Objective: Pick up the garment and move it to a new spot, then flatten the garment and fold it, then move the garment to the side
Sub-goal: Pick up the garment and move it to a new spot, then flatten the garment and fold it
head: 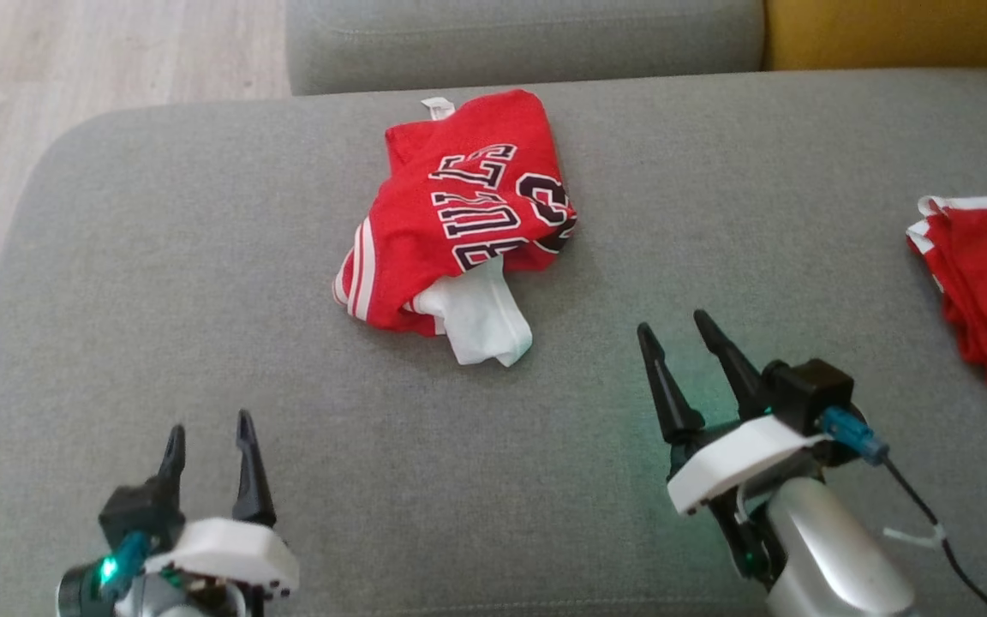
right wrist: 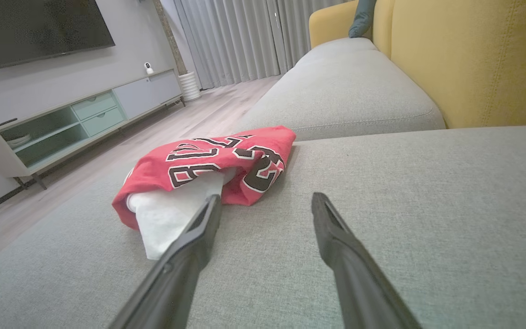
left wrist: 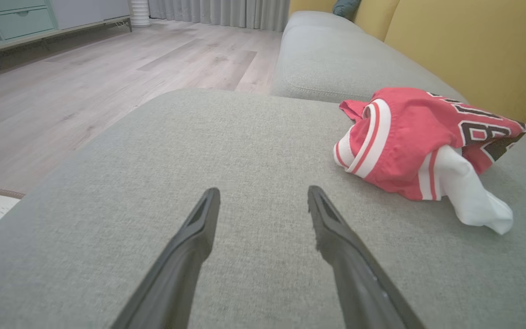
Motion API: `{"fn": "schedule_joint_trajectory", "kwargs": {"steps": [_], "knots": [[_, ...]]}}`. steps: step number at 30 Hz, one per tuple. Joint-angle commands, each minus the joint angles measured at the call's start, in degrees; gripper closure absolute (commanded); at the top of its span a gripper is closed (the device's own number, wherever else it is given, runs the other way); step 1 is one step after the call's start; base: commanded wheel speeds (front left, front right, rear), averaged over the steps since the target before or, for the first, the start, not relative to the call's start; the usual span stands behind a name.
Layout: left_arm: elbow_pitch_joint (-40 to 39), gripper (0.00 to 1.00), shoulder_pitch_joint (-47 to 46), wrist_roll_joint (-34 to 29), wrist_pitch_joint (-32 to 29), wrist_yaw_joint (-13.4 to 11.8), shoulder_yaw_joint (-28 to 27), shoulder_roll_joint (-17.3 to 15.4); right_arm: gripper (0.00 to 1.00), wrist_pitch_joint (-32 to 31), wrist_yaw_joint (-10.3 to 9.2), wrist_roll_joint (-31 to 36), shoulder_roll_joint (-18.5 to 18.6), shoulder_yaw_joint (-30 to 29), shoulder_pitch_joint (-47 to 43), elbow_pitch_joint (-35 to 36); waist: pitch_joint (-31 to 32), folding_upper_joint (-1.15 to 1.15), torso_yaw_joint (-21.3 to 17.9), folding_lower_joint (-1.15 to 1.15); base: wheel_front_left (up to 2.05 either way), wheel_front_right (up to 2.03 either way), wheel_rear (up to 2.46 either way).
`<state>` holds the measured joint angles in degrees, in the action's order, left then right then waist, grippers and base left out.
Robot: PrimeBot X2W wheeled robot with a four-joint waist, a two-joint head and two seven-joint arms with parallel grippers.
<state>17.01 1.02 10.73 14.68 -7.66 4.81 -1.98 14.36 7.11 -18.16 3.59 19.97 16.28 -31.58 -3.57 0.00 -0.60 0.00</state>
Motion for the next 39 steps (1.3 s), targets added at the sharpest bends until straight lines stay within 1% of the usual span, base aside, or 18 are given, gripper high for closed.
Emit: {"fn": "schedule_joint_trajectory", "kwargs": {"steps": [1,6,11,16,17,19,23,27,28,29,30,31,33,35,39], "knots": [[-2.42,0.00,-0.80,-0.39,0.31,-0.59,-2.00,-0.90,0.00,0.63,0.37,-0.47,-0.71,0.95,-0.01,1.42,0.51,0.00,0.43,0.00,0.00,0.00,0.00],[-3.72,0.00,0.86,-0.31,0.31,-1.53,-2.14,-0.90,0.00,0.63,0.37,-0.40,-0.71,0.50,-0.81,0.74,1.38,0.00,0.97,0.00,0.00,0.00,0.00],[-4.22,0.00,0.27,0.49,0.31,-1.59,-0.80,-0.90,0.00,0.63,0.37,0.61,-0.71,0.85,-0.61,-0.59,0.16,0.00,3.51,0.00,0.00,0.00,0.00],[-4.40,0.00,-1.38,1.25,0.31,-1.45,1.94,-0.90,0.00,0.63,0.37,1.98,-0.71,1.60,1.56,-3.35,-2.57,0.00,8.87,0.00,0.00,0.00,0.00],[-4.38,0.00,-1.79,1.34,0.31,-1.41,2.96,-0.90,0.00,0.63,0.37,2.61,-0.71,1.57,2.75,-4.89,-3.71,0.00,11.32,0.00,0.00,0.00,0.00],[-4.26,0.00,-2.03,1.59,0.31,-1.51,3.70,-0.90,0.00,0.63,0.37,3.31,-0.71,1.18,4.06,-6.59,-4.77,0.00,13.70,0.00,0.00,0.00,0.00],[-4.00,0.00,-2.38,2.06,0.31,-1.53,4.43,-0.90,0.00,0.63,0.37,5.00,-0.71,-1.10,6.60,-10.28,-6.60,0.00,17.94,0.00,0.00,0.00,0.00],[-4.21,0.00,-2.57,2.71,0.31,-1.66,4.16,-0.90,0.00,0.63,0.37,6.65,-0.71,-3.45,8.64,-15.93,-7.44,0.00,20.73,0.00,0.00,0.00,0.00],[-4.33,0.00,-2.64,2.69,0.31,-1.64,4.11,-0.90,0.07,0.63,0.37,7.04,-0.71,-3.89,9.10,-17.67,-7.54,0.00,21.23,0.00,0.00,0.00,0.00],[-4.48,0.00,-2.70,2.69,0.31,-1.62,4.03,-0.90,0.52,0.63,0.37,7.15,-0.71,-3.96,9.56,-19.15,-7.61,0.00,21.56,0.00,0.00,0.00,0.00],[-4.48,0.00,-2.70,2.69,0.31,-1.62,4.03,-0.90,0.52,0.63,0.37,7.15,-0.71,-3.96,9.56,-19.15,-7.61,0.00,21.56,0.00,0.00,0.00,0.00],[-4.67,0.00,-2.78,2.71,0.31,-1.64,3.89,-0.90,1.00,0.63,0.37,6.99,-0.71,-3.84,9.99,-20.09,-7.68,0.00,21.72,0.00,0.00,0.00,0.00],[-5.03,0.00,-2.96,2.75,0.31,-1.71,3.71,-0.90,1.00,0.63,0.37,6.21,-0.71,-3.66,10.65,-20.62,-7.73,0.00,21.58,0.00,0.00,0.00,0.00],[-5.34,0.00,-3.05,2.74,0.31,-1.73,3.53,-0.90,1.00,0.63,0.37,5.79,-0.71,-3.90,10.96,-19.10,-7.45,0.00,20.56,0.00,0.00,0.00,0.00],[-5.23,0.00,-3.03,2.72,0.31,-1.23,3.43,-0.90,1.00,0.63,0.37,5.32,-0.71,-5.11,10.82,-13.67,-5.99,0.00,16.76,0.00,0.00,0.00,0.00]]}}
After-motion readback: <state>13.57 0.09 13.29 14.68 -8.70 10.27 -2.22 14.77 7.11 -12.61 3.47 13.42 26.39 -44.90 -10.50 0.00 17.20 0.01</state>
